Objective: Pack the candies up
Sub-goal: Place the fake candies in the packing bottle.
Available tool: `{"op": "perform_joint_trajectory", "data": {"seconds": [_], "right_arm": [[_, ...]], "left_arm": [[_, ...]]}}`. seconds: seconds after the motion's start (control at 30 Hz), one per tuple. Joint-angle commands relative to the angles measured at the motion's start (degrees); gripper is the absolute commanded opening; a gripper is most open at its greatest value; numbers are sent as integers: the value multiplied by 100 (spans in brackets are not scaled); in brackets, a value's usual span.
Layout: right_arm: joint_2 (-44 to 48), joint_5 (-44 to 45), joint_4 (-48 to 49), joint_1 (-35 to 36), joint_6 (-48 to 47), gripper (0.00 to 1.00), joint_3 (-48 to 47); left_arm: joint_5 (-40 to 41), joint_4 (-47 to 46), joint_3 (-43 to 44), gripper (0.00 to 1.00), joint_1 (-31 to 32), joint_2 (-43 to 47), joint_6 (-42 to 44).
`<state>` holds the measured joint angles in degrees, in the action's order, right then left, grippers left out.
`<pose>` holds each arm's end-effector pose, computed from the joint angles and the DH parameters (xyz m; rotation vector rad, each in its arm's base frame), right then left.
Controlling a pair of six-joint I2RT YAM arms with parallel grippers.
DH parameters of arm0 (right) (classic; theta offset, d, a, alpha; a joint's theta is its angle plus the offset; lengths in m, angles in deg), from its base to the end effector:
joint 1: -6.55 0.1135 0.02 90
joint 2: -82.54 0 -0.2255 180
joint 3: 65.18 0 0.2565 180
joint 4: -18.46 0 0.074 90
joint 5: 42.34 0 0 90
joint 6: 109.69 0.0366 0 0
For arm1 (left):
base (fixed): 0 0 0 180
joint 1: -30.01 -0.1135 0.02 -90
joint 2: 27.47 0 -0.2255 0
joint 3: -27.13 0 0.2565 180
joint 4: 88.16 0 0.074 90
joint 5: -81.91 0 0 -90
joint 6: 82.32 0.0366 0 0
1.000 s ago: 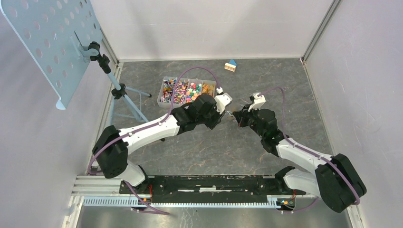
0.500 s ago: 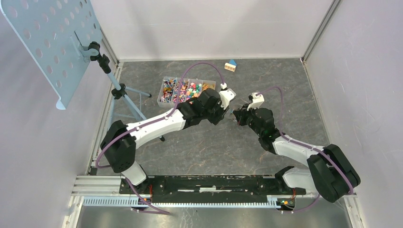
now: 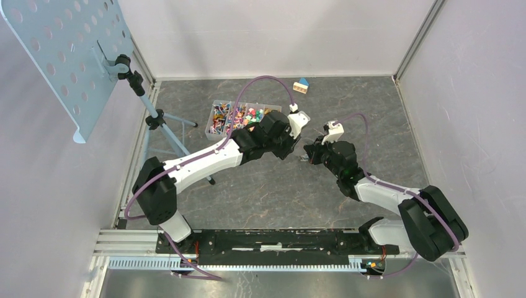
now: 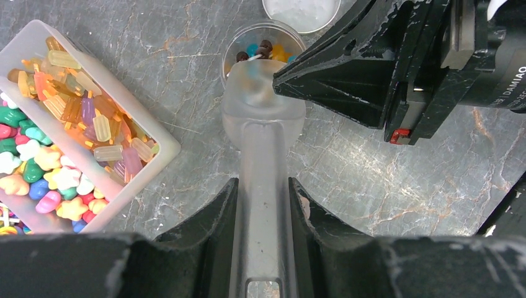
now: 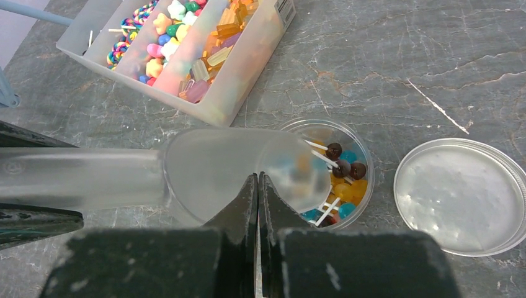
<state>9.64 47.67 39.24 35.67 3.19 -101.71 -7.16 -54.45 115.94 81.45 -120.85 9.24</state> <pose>0.2330 0.1298 0.1472 -0.1028 1.8877 0.6290 0.2347 -0.2935 0.2497 1.0084 2.0425 -0.4488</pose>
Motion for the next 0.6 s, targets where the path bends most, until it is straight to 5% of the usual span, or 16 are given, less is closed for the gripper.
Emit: {"op": "perform_joint_trajectory", "data": {"seconds": [0.0,0.33,0.57], "right_arm": [[-42,-177,-131,40,2,0,-70],[247,-151,-510,5,10,0,-456],[869,-37,-1048,-38,-11,18,-635]], "left_arm": [[11,-366,432,2,-24,71,210],[-1,-125,612,2,-29,288,310],[-62,101,625,2,-30,639,228]]}}
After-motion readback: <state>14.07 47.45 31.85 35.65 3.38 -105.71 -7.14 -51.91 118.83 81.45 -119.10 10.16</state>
